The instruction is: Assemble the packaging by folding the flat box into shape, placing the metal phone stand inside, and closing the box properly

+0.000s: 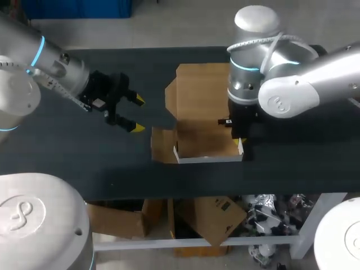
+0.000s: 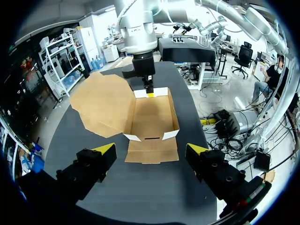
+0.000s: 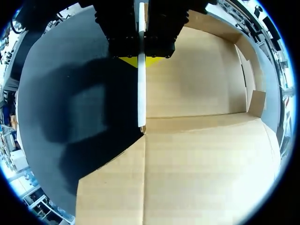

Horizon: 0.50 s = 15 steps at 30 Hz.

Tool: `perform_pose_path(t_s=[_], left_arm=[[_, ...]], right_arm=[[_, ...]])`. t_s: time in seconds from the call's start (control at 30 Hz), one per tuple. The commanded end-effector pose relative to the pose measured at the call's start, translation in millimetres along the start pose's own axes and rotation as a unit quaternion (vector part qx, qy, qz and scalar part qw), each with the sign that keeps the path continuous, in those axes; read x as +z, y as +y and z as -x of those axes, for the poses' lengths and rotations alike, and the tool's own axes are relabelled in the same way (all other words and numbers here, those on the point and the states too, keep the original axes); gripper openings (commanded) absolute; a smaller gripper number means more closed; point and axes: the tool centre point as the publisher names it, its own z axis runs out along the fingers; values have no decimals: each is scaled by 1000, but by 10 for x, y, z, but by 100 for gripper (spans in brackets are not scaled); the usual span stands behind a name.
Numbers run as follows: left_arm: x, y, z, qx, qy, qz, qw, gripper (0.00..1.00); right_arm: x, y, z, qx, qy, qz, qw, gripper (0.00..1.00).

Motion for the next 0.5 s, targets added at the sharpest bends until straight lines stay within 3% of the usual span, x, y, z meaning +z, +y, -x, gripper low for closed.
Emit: perform_pose_path(t_s=[0.03, 0.27, 0.5], left_arm=[[-10, -5, 0, 0, 1, 2, 1000, 100], [-10, -5, 0, 0, 1, 2, 1000, 100], [-10, -5, 0, 0, 1, 2, 1000, 100]], right_arm=[[6, 75, -74, 4, -23, -17, 1000, 0], [18, 109, -65, 31, -80, -29, 996, 0], [-7, 124, -50, 47, -102, -22, 993, 0]])
